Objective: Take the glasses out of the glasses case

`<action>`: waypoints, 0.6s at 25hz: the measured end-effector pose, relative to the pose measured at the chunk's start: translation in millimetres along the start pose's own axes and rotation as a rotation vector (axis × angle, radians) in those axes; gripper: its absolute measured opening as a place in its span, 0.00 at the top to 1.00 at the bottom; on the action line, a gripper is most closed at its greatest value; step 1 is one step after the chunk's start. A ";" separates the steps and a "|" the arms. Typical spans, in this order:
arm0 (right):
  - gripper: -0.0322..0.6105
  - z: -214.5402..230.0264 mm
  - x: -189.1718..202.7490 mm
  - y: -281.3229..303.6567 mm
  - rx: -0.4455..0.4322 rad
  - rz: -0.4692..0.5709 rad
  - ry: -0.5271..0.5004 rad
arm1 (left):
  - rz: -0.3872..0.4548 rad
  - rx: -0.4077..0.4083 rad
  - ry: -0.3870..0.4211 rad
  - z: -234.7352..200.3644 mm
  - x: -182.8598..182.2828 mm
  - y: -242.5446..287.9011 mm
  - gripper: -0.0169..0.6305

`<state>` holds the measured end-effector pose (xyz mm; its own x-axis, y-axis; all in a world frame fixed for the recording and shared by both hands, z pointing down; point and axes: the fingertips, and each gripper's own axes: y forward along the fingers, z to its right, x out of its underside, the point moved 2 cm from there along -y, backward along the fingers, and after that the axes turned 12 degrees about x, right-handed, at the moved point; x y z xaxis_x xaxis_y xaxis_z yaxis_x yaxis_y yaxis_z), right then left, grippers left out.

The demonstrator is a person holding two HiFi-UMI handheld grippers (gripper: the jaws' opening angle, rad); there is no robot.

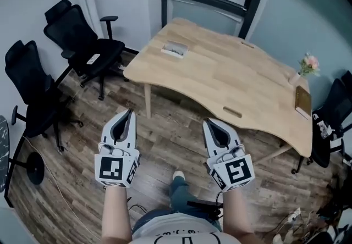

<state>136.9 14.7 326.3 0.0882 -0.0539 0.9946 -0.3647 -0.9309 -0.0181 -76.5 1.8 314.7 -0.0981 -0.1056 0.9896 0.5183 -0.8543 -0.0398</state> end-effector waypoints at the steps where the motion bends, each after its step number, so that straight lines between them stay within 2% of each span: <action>1: 0.93 12.7 -0.4 17.1 -0.002 0.000 0.008 | 0.001 -0.003 0.003 -5.5 -2.1 18.2 0.95; 6: 0.93 53.6 -3.1 85.8 -0.033 0.020 -0.006 | -0.001 0.006 0.021 -19.6 -2.2 92.4 0.95; 15: 0.93 81.3 2.8 181.6 -0.070 0.004 -0.051 | -0.027 -0.022 0.009 -71.9 13.3 168.4 0.95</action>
<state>146.3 -183.9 317.4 0.1332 -0.0778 0.9880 -0.4285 -0.9034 -0.0134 -51.6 -180.0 311.2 -0.1192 -0.0867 0.9891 0.4969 -0.8676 -0.0162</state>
